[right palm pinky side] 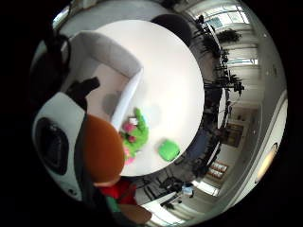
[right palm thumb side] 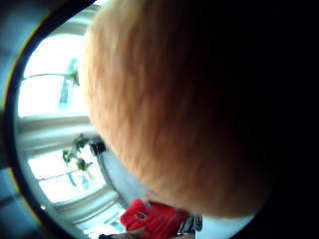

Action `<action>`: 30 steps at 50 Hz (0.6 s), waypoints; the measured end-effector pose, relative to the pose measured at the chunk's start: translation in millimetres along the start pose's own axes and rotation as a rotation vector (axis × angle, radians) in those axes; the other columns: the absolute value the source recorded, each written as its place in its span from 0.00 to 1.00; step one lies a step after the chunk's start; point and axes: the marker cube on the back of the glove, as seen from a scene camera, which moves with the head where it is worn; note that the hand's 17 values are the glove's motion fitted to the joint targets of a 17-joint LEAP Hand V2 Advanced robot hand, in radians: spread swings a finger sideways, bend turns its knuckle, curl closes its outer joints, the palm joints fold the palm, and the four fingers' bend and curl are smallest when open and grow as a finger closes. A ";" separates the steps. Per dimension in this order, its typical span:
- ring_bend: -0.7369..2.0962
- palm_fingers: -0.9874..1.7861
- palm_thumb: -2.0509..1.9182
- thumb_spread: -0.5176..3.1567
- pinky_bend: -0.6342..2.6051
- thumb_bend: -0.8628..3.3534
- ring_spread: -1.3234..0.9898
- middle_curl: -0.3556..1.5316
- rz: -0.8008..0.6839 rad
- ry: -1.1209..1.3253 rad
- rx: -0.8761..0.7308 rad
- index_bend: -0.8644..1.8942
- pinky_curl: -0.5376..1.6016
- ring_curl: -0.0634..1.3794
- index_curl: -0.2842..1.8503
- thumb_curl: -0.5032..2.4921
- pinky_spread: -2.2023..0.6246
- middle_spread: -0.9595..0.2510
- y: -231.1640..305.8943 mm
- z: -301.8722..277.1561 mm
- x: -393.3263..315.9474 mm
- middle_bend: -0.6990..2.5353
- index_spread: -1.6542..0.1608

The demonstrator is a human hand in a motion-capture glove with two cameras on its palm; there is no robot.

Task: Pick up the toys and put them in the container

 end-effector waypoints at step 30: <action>0.43 0.24 0.52 0.41 0.65 0.20 0.57 0.40 0.089 0.092 0.026 0.33 0.45 0.25 0.20 0.33 0.79 0.77 71.7 1.0 84.0 0.25 0.74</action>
